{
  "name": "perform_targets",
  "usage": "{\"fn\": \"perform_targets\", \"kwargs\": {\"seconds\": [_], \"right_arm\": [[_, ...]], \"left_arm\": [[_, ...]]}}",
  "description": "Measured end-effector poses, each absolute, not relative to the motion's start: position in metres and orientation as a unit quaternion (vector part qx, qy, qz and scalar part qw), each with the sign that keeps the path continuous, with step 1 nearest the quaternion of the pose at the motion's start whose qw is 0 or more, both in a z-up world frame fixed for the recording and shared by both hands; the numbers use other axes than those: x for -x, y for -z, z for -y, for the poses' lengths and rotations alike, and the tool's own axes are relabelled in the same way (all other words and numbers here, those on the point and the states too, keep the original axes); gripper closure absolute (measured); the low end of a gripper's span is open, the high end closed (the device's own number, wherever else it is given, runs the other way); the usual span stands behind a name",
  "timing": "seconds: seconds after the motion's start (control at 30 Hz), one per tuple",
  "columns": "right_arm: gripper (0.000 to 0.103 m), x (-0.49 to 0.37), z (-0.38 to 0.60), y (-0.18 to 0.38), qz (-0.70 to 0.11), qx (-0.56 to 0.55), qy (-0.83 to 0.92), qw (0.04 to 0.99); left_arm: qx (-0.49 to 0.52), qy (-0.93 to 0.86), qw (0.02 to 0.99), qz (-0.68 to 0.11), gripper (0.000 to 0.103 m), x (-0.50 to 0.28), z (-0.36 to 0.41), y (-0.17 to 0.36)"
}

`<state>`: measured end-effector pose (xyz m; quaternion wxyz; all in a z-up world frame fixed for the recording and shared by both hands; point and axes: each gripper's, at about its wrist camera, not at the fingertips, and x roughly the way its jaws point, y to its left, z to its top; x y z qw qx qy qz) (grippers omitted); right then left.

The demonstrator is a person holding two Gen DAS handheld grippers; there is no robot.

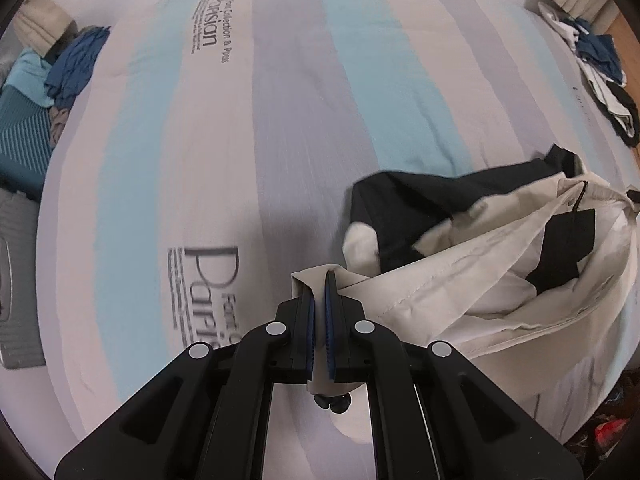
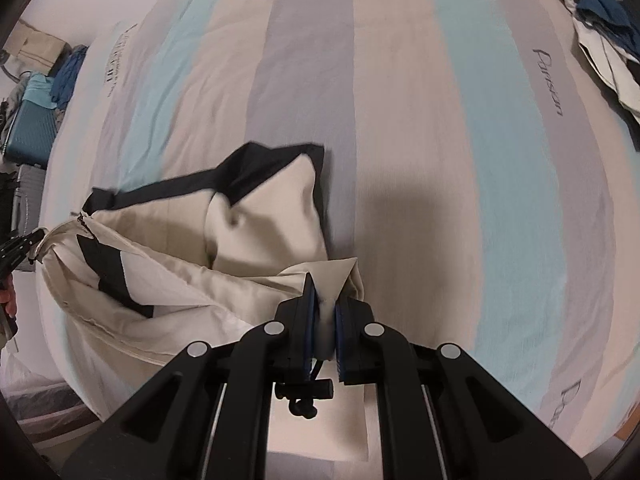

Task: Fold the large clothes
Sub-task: 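Lift the hem with both grippers and fold it over toward the hood, then open both grippers to release the folded hem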

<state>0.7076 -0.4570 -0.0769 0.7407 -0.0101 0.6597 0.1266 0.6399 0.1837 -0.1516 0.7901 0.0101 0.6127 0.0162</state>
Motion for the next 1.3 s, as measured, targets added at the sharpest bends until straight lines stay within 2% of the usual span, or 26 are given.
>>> {"fn": "perform_targets", "kwargs": {"seconds": [0.83,1.1,1.3], "right_arm": [[0.096,-0.799,0.420,0.172,-0.680,0.052,-0.106,0.723],[0.096,-0.799,0.401,0.183,-0.660,0.091,-0.099,0.739],[0.092,-0.778,0.384,0.164,-0.613,0.142,-0.082,0.772]], "left_arm": [[-0.013,-0.013,0.771,-0.637,0.099,-0.724,-0.198,0.251],[-0.004,-0.030,0.770,-0.637,0.099,-0.732,-0.202,0.268],[-0.027,-0.049,0.775,-0.629,0.097,-0.730,-0.190,0.262]]}}
